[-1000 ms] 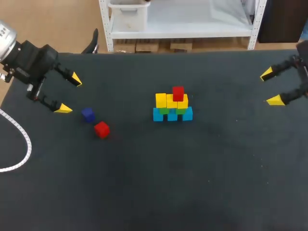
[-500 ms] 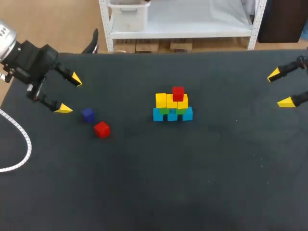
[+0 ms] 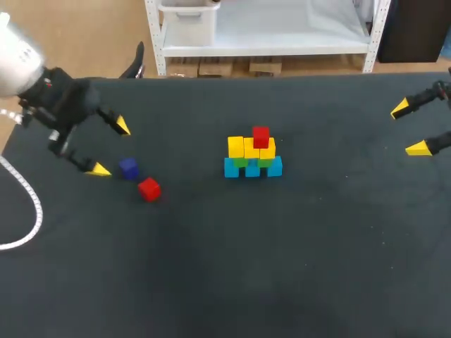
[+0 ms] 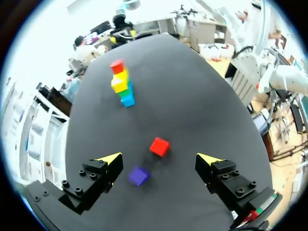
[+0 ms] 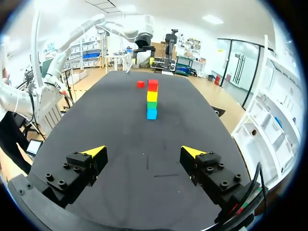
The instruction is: Place the blue cubes, place green cubes on the blue cubes, place the yellow cubes on the green cubes, then place the red cubes on the yellow cubes, and place purple cube on the red cubes.
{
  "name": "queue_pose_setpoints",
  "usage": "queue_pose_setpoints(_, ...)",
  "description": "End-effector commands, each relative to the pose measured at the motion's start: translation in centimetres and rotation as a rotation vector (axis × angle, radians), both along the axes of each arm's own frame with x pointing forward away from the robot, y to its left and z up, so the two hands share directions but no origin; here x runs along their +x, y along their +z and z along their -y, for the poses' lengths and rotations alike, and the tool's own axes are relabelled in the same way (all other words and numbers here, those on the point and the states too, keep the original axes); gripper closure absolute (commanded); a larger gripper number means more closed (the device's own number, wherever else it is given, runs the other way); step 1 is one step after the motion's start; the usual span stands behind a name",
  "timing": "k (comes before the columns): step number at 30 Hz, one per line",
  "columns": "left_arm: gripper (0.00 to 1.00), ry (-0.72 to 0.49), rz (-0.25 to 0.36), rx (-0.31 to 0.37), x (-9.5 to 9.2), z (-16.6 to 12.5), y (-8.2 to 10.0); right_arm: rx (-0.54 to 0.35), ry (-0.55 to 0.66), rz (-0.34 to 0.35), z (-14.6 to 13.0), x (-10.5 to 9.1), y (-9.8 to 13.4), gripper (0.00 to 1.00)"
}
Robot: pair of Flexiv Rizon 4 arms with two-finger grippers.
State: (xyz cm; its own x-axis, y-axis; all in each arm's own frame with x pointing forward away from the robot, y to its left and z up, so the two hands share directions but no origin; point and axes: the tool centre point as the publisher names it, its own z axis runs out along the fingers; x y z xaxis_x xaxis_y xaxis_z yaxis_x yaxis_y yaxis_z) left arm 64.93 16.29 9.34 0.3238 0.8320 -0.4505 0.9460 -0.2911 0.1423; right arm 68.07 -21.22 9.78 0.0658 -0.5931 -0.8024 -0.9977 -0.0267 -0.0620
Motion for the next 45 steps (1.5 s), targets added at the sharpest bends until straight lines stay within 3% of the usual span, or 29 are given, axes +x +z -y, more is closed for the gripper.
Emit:
queue_pose_setpoints(1, 0.00, -0.020, -0.033, 0.108, 0.9, 2.8, -1.3, 0.001, 0.000, 0.000, 0.0, 0.0, 0.0, 0.00)
queue_pose_setpoints(6, 0.00, -0.024, -0.063, 0.188, 1.0, 4.4, -3.2, 0.001, 0.000, 0.000, 0.0, 0.0, 0.0, 0.00)
queue_pose_setpoints(13, 0.00, -0.071, -0.041, 0.236, 1.5, 4.6, -4.9, 0.001, 0.000, 0.000, 0.0, 0.0, 0.0, 0.00)
queue_pose_setpoints(26, 0.00, -0.264, 0.022, 0.257, 1.3, 2.9, -6.6, 0.001, 0.000, 0.000, 0.0, 0.0, 0.0, 0.00)
queue_pose_setpoints(33, 0.00, -0.309, 0.014, 0.314, 1.6, 2.6, -7.6, 0.001, 0.000, 0.000, 0.0, 0.0, 0.0, 0.00)
queue_pose_setpoints(45, 0.00, -0.412, 0.009, 0.335, 1.5, 3.4, -8.8, 0.001, 0.000, 0.000, 0.0, 0.0, 0.0, 0.00)
